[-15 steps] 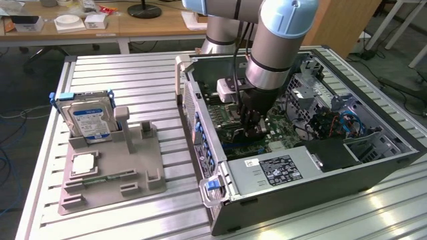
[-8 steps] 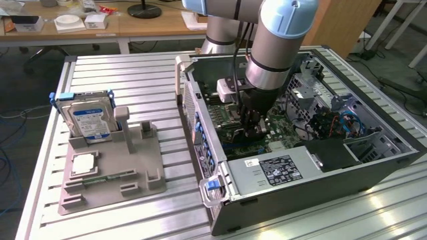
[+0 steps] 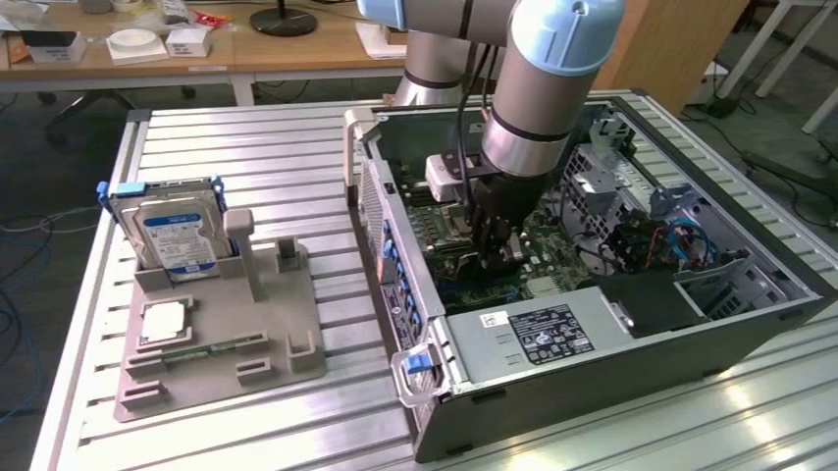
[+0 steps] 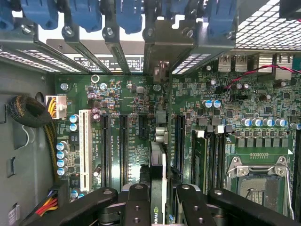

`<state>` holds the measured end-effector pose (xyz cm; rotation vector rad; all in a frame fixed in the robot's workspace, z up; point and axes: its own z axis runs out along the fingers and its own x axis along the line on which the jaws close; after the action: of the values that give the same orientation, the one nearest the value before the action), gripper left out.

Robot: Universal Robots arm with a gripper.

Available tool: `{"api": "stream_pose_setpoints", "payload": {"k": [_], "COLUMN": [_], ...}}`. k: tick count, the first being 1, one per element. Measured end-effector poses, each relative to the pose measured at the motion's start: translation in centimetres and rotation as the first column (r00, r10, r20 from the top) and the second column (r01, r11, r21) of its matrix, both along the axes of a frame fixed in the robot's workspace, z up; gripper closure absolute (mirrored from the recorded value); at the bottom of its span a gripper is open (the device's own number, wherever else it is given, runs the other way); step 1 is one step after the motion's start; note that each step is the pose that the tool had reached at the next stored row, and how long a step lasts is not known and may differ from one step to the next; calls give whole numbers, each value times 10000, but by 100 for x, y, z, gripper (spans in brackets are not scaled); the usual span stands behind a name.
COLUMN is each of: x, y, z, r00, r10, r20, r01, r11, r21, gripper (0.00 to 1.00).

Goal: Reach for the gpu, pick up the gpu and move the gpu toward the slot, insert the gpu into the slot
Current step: 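Insert the gpu into the slot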

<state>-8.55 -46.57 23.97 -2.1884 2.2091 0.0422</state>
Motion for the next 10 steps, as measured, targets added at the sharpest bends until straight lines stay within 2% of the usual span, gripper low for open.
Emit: {"api": "stream_pose_setpoints", "payload": {"k": [4, 10], "x": [-42, -45], "y": [-2, -1], "z": [-67, -70], "r00": [10000, 10000], "r10": [7, 1], "r20": [5, 4], "r01": [-7, -1], "r11": [10000, 10000], "r21": [-4, -2], "gripper": [74, 74]}}
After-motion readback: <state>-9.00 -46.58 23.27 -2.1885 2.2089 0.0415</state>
